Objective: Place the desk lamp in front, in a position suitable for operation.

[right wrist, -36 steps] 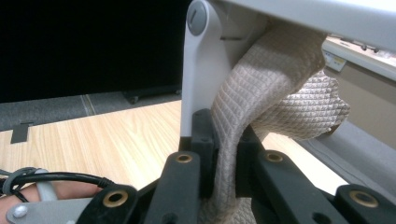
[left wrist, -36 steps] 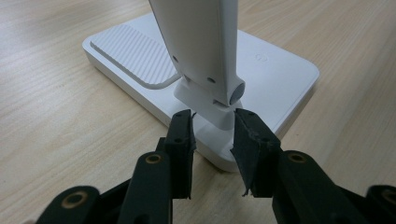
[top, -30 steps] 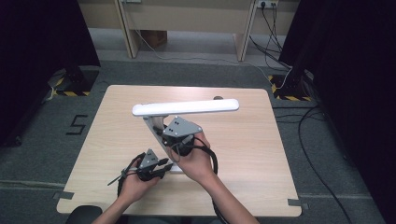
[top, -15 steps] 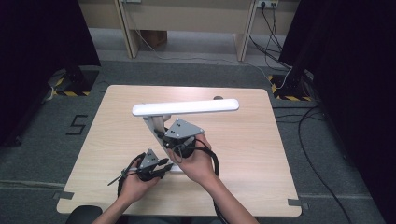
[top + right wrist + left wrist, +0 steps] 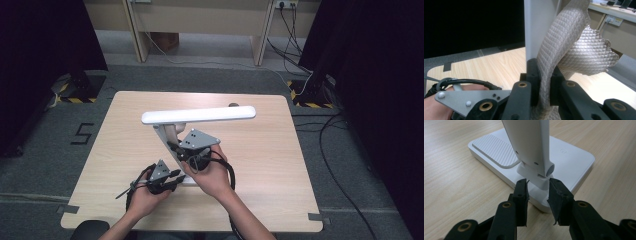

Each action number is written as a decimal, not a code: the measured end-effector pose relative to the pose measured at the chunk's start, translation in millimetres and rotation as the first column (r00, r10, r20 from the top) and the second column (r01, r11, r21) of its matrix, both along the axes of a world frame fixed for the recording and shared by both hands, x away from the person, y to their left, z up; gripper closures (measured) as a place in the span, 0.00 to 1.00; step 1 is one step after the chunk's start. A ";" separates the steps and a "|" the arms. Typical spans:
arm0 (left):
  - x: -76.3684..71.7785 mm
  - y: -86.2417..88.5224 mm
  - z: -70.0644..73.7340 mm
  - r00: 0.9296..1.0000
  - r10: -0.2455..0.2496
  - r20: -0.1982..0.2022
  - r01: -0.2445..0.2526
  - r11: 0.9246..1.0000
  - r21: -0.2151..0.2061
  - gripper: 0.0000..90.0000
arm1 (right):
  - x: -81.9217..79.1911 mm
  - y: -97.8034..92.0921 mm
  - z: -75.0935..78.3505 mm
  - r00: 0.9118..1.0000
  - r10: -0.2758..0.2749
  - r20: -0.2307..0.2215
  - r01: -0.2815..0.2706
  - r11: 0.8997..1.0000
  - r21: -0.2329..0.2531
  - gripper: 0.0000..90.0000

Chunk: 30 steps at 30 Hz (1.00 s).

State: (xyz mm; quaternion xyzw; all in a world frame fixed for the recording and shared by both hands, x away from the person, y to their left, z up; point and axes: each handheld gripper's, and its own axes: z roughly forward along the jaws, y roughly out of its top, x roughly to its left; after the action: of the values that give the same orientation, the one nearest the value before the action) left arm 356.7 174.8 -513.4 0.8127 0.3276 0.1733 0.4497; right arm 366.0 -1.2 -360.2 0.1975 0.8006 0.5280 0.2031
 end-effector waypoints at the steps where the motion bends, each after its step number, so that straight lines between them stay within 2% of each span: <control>1: 0.0 -0.1 0.0 1.000 0.000 0.000 0.000 1.000 0.000 0.75 | 0.5 -0.8 -0.6 1.000 -0.001 -0.005 0.001 1.000 -0.006 0.93; 15: 0.0 0.1 0.0 1.000 -0.002 -0.001 0.002 1.000 0.001 0.75 | 4.4 -5.4 -15.1 0.997 -0.003 -0.071 0.002 1.000 -0.019 0.93; 18: -0.3 -0.2 -0.2 1.000 -0.002 -0.006 0.002 1.000 -0.003 0.75 | 5.8 -6.7 -19.0 0.998 0.005 -0.067 -0.007 1.000 -0.030 0.93; 23: -0.5 -0.6 -0.4 1.000 0.003 -0.005 -0.003 1.000 -0.005 0.75 | 5.5 -8.8 -26.6 0.995 0.004 -0.104 -0.007 0.999 -0.031 0.93; 24: -0.4 -0.6 -0.5 1.000 0.003 -0.004 -0.003 1.000 -0.007 0.75 | 6.4 -9.3 -28.2 0.996 0.005 -0.094 -0.008 0.999 -0.034 0.93; 30: -0.4 -0.5 -0.4 1.000 0.001 -0.003 -0.001 1.000 -0.004 0.75 | 5.5 -10.3 -34.3 0.994 0.001 -0.111 -0.005 0.999 -0.037 0.93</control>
State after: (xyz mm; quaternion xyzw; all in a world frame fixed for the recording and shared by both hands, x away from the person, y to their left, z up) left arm 356.3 174.3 -513.8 0.8120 0.3290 0.1715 0.4506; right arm 371.5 -11.5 -394.5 0.2215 0.8207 0.5014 0.1610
